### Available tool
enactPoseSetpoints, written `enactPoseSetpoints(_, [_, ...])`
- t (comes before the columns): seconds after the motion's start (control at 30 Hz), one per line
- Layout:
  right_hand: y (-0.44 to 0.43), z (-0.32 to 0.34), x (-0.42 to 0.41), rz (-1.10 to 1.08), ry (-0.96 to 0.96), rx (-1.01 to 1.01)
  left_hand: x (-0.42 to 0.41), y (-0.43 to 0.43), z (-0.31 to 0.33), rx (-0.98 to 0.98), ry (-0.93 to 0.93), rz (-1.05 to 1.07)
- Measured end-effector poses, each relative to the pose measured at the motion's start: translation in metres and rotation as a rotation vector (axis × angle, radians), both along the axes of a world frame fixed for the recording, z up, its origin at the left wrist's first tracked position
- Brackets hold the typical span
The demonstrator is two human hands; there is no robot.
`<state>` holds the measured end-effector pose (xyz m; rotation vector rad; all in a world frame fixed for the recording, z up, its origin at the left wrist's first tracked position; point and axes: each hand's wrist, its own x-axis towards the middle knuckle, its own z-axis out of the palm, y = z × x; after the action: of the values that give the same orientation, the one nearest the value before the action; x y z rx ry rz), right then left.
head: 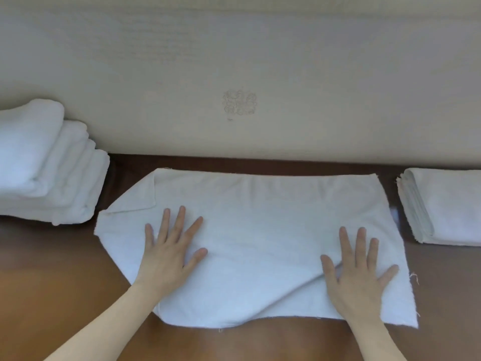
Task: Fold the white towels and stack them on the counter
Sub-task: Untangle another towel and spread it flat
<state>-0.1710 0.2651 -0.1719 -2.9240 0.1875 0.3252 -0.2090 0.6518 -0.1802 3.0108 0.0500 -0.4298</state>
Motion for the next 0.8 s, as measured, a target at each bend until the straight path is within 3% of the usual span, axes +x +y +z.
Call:
enactPoseSetpoints(0.2, [-0.031,-0.006,-0.041,-0.068,0.068,-0.051,-0.05,0.029,0.012,0.083,-0.025,-0.032])
enactPoseSetpoints(0.5, [-0.036,0.001,-0.049,-0.087,0.126,-0.096,-0.137,0.096,0.036,0.025,-0.053,-0.057])
enactPoseSetpoints(0.7, [0.012,0.005,0.001,0.074,0.026,-0.08,-0.074,0.06,0.031,-0.054,-0.142,0.091])
enactPoseSetpoints(0.8, [0.034,0.0,0.032,0.118,0.007,-0.123,-0.031,0.039,0.026,-0.044,-0.296,0.154])
